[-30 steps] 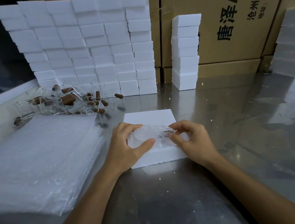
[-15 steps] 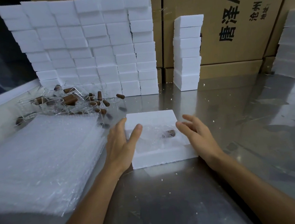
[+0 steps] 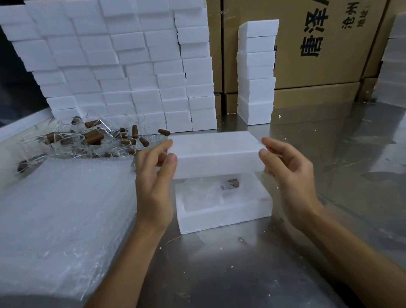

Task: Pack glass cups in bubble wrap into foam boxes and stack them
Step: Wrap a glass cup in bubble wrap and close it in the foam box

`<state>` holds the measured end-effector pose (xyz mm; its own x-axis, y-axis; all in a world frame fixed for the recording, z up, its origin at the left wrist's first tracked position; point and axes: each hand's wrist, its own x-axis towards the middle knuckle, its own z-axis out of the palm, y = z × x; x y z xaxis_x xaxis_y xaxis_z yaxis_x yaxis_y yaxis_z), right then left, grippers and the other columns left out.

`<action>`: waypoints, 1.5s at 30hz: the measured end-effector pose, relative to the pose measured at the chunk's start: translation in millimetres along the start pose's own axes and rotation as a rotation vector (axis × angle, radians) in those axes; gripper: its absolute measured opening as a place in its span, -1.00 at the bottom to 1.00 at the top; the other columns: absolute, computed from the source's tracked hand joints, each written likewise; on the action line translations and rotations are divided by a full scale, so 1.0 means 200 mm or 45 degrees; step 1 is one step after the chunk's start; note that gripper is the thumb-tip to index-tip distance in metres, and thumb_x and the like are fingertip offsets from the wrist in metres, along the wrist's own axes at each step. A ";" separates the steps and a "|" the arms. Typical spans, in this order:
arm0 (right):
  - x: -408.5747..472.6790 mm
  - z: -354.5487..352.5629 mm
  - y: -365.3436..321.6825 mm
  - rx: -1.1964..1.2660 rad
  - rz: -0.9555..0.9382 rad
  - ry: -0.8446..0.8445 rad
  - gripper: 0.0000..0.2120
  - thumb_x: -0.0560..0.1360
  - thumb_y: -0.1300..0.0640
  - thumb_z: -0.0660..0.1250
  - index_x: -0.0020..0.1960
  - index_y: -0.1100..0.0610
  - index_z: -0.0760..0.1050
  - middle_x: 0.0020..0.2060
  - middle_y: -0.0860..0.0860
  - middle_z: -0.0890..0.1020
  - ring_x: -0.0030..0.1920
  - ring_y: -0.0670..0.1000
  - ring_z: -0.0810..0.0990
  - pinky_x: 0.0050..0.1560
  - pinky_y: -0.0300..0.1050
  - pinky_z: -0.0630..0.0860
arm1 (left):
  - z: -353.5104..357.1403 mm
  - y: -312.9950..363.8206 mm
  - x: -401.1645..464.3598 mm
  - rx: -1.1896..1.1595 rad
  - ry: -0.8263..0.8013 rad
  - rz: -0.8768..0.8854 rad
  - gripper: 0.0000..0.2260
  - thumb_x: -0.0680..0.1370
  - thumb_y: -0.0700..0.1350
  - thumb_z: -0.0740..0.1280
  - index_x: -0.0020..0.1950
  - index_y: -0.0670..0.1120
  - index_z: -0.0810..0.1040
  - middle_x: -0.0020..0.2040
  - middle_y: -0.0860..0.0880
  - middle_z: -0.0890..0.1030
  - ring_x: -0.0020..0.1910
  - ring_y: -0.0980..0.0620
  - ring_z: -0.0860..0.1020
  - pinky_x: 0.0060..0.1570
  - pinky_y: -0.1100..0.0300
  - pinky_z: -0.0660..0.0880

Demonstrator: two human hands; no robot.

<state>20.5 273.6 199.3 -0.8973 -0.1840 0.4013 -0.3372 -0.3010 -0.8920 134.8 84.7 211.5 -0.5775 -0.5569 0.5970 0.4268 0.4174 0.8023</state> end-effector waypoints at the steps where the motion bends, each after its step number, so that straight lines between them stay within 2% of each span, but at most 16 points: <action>1: 0.00 0.00 0.00 0.005 -0.004 0.020 -0.83 0.54 0.16 0.40 0.13 0.04 0.62 -0.09 -0.06 0.64 -0.11 -0.19 0.58 -0.17 -0.38 0.51 | 0.01 0.01 -0.01 0.026 -0.011 0.028 -0.73 0.51 0.11 0.22 0.14 0.07 0.53 0.09 -0.14 0.47 0.03 0.21 0.47 0.11 0.34 0.38; 4: -0.01 0.02 0.03 0.026 0.002 0.041 -0.90 0.51 0.15 0.41 0.01 0.13 0.62 -0.22 -0.17 0.65 -0.20 -0.26 0.54 -0.21 -0.42 0.45 | 0.02 0.02 -0.02 0.066 -0.062 0.055 -0.75 0.47 0.10 0.22 -0.06 -0.03 0.56 -0.03 -0.27 0.51 -0.06 -0.06 0.48 -0.06 0.29 0.37; 7: -0.01 0.01 0.05 0.010 0.052 0.033 -0.89 0.37 0.13 0.34 -0.16 0.14 0.61 -0.20 -0.07 0.66 -0.12 -0.10 0.55 -0.03 -0.26 0.45 | 0.02 -0.02 -0.01 0.043 -0.140 0.017 -0.79 0.43 -0.04 0.31 -0.19 -0.20 0.55 -0.17 -0.36 0.48 -0.13 -0.30 0.41 -0.14 0.11 0.33; 9: -0.01 0.00 0.07 -0.035 0.082 -0.008 -0.92 0.33 0.17 0.31 -0.24 0.10 0.58 -0.20 0.05 0.60 -0.13 -0.02 0.48 -0.05 -0.16 0.40 | 0.01 -0.05 -0.01 0.054 -0.146 -0.030 -0.89 0.38 -0.17 0.33 -0.23 -0.22 0.55 -0.23 -0.35 0.47 -0.21 -0.25 0.39 -0.18 0.13 0.32; 11: -0.02 0.00 0.08 -0.115 0.091 -0.049 -0.92 0.32 0.16 0.31 -0.24 0.08 0.58 -0.20 0.12 0.53 -0.17 -0.05 0.44 -0.14 -0.23 0.38 | 0.01 -0.07 -0.02 0.102 -0.153 -0.064 -0.95 0.34 -0.21 0.32 -0.28 -0.20 0.53 -0.31 -0.25 0.44 -0.30 -0.04 0.37 -0.24 0.20 0.31; 15: -0.02 0.00 0.08 -0.229 0.003 -0.109 -0.91 0.38 0.11 0.32 -0.17 0.04 0.59 -0.20 0.01 0.57 -0.26 -0.12 0.41 -0.26 -0.37 0.34 | 0.02 -0.10 -0.04 0.213 -0.102 -0.085 -0.97 0.32 -0.21 0.29 -0.31 -0.14 0.45 -0.19 -0.03 0.46 -0.21 0.10 0.44 -0.20 0.35 0.36; 19: -0.02 -0.01 0.09 -0.346 0.074 -0.227 -0.89 0.49 0.07 0.43 0.00 -0.08 0.60 0.15 -0.09 0.54 0.00 -0.30 0.50 -0.07 -0.50 0.37 | 0.04 -0.11 -0.05 0.242 -0.069 -0.089 -0.93 0.35 -0.18 0.23 -0.28 -0.01 0.41 0.00 0.05 0.50 0.00 0.38 0.45 -0.14 0.53 0.31; 23: -0.01 -0.03 0.09 -0.399 0.176 -0.433 -0.65 0.34 -0.13 0.50 0.10 -0.19 0.56 0.28 -0.18 0.47 0.21 -0.21 0.50 0.19 -0.27 0.43 | 0.03 -0.13 -0.04 0.222 -0.207 -0.136 -0.94 0.37 -0.13 0.19 -0.23 0.03 0.36 0.02 -0.12 0.51 -0.08 0.11 0.44 -0.16 0.28 0.32; 25: 0.01 -0.06 0.09 -0.411 0.192 -0.512 -0.53 0.25 -0.14 0.55 0.12 -0.21 0.53 0.27 -0.24 0.48 0.19 -0.17 0.53 0.15 -0.25 0.48 | -0.01 -0.12 -0.02 0.135 -0.330 -0.226 -0.93 0.36 -0.07 0.25 -0.22 0.06 0.37 0.04 -0.18 0.49 -0.17 0.07 0.44 -0.23 0.21 0.35; 27: 0.02 -0.08 0.08 -0.446 0.199 -0.605 -0.43 0.21 -0.09 0.61 0.15 -0.25 0.48 0.22 -0.21 0.50 0.09 -0.14 0.58 0.01 -0.27 0.53 | -0.06 -0.12 0.00 0.018 -0.472 -0.330 -0.80 0.31 0.07 0.39 -0.21 0.10 0.39 0.04 -0.08 0.52 -0.20 0.16 0.55 -0.33 0.23 0.45; 29: 0.04 -0.10 0.08 -0.479 0.175 -0.662 -0.38 0.19 -0.05 0.65 0.15 -0.25 0.46 0.20 -0.16 0.50 0.02 -0.16 0.58 -0.06 -0.25 0.56 | -0.10 -0.12 0.02 -0.018 -0.581 -0.399 -0.62 0.21 0.12 0.54 -0.18 0.11 0.40 0.05 0.04 0.55 -0.10 0.23 0.60 -0.28 0.21 0.57; 33: 0.06 -0.12 0.08 -0.527 0.187 -0.702 -0.22 0.08 -0.11 0.68 0.21 -0.17 0.41 0.28 -0.07 0.44 0.14 0.01 0.56 0.02 -0.04 0.64 | -0.14 -0.12 0.03 0.040 -0.692 -0.428 -0.46 0.13 0.04 0.64 -0.03 0.13 0.43 0.13 0.10 0.54 0.07 0.25 0.57 -0.19 0.22 0.60; 36: 0.07 -0.14 0.08 -0.530 0.183 -0.754 -0.21 0.12 -0.05 0.71 0.23 -0.16 0.39 0.24 -0.04 0.45 0.10 0.00 0.56 -0.05 -0.17 0.60 | -0.16 -0.13 0.02 0.151 -0.781 -0.430 -0.23 0.12 0.01 0.65 0.24 0.33 0.42 0.29 0.15 0.47 0.26 0.20 0.47 0.01 0.30 0.57; 40: 0.07 -0.14 0.09 -0.506 0.163 -0.838 -0.20 0.20 0.04 0.70 0.28 -0.18 0.32 0.19 -0.22 0.44 0.05 -0.07 0.56 -0.08 -0.18 0.60 | -0.17 -0.13 0.03 0.242 -0.795 -0.408 -0.25 0.14 0.01 0.63 0.27 0.33 0.46 0.34 0.20 0.43 0.36 0.11 0.39 0.24 0.13 0.53; 43: 0.07 -0.14 0.09 -0.508 0.137 -0.866 -0.20 0.22 0.04 0.69 0.30 -0.20 0.30 0.13 -0.35 0.42 0.00 -0.19 0.55 -0.08 -0.18 0.61 | -0.18 -0.14 0.03 0.192 -0.802 -0.421 -0.25 0.12 0.01 0.63 0.26 0.33 0.48 0.29 0.22 0.48 0.33 0.15 0.44 0.19 0.20 0.54; 45: 0.07 -0.15 0.09 -0.535 0.130 -0.874 -0.20 0.23 0.04 0.69 0.30 -0.21 0.30 0.17 -0.31 0.41 0.06 -0.13 0.54 -0.05 -0.15 0.62 | -0.18 -0.15 0.03 0.173 -0.818 -0.424 -0.25 0.12 0.01 0.63 0.25 0.33 0.48 0.28 0.21 0.49 0.31 0.15 0.45 0.14 0.24 0.55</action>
<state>-7.1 294.2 183.1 -0.6007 -0.7657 0.2300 -0.4642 0.0998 -0.8801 143.4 42.9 192.3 -0.9731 -0.1564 0.1689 0.0920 0.4082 0.9082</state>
